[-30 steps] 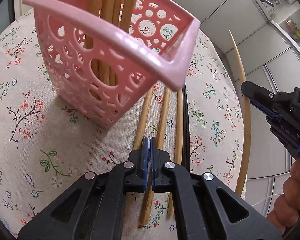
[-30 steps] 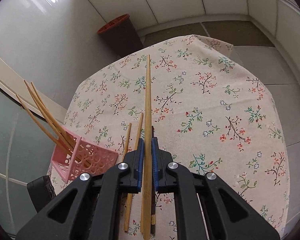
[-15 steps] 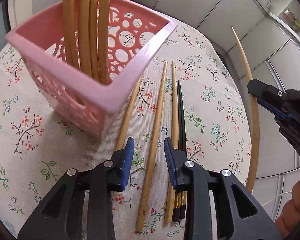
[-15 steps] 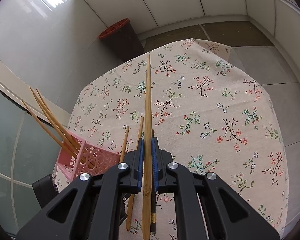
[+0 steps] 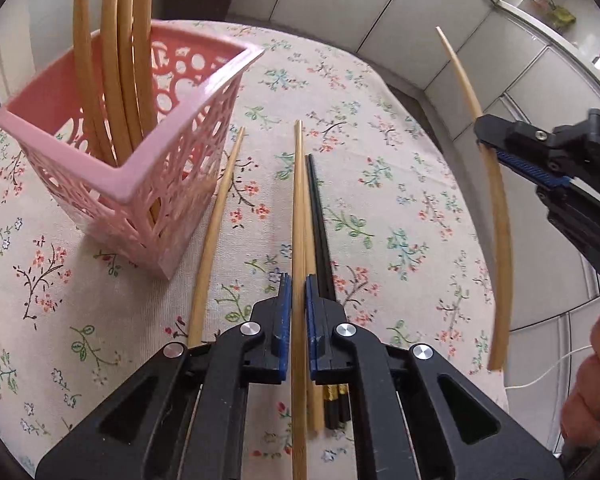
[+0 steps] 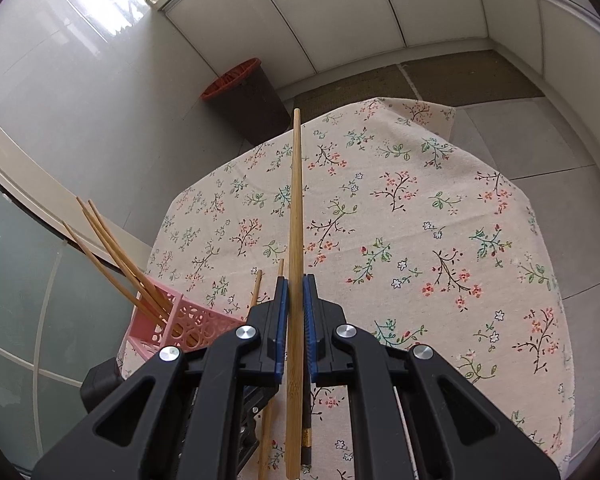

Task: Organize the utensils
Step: 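Lift both held chopsticks and carry them toward the pink basket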

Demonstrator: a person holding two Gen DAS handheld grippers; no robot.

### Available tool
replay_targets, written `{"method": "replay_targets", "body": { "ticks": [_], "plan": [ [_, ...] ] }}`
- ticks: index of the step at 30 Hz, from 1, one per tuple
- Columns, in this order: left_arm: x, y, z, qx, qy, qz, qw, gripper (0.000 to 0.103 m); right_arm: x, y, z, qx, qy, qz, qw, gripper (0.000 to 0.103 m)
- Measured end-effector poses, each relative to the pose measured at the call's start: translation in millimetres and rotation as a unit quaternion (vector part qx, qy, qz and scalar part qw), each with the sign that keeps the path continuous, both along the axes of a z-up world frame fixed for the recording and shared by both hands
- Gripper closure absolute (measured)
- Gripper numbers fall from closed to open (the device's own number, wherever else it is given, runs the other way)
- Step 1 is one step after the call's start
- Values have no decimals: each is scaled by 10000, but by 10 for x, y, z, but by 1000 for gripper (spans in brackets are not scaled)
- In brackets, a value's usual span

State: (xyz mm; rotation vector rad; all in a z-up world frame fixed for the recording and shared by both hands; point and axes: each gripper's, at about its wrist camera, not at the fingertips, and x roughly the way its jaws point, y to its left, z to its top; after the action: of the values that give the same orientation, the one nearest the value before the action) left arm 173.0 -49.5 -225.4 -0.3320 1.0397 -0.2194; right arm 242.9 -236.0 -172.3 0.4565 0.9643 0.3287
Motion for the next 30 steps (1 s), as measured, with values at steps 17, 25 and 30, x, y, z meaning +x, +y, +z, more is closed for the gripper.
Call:
{"method": "replay_targets", "body": {
  "ticks": [17,25,30],
  "plan": [
    [-125,733,1227,-1123,-2692,293,9561,97,-236,-98,577,784,-1647,-192,9830,95],
    [-104,784,1144,-631,-3617,595,9283,97,-308,42,662,748,-1914,-15,9786,95],
    [-7,722,937,-219,-3847,715,9200,97,-323,44,659,810,-1972,2,9770,95]
  ]
}}
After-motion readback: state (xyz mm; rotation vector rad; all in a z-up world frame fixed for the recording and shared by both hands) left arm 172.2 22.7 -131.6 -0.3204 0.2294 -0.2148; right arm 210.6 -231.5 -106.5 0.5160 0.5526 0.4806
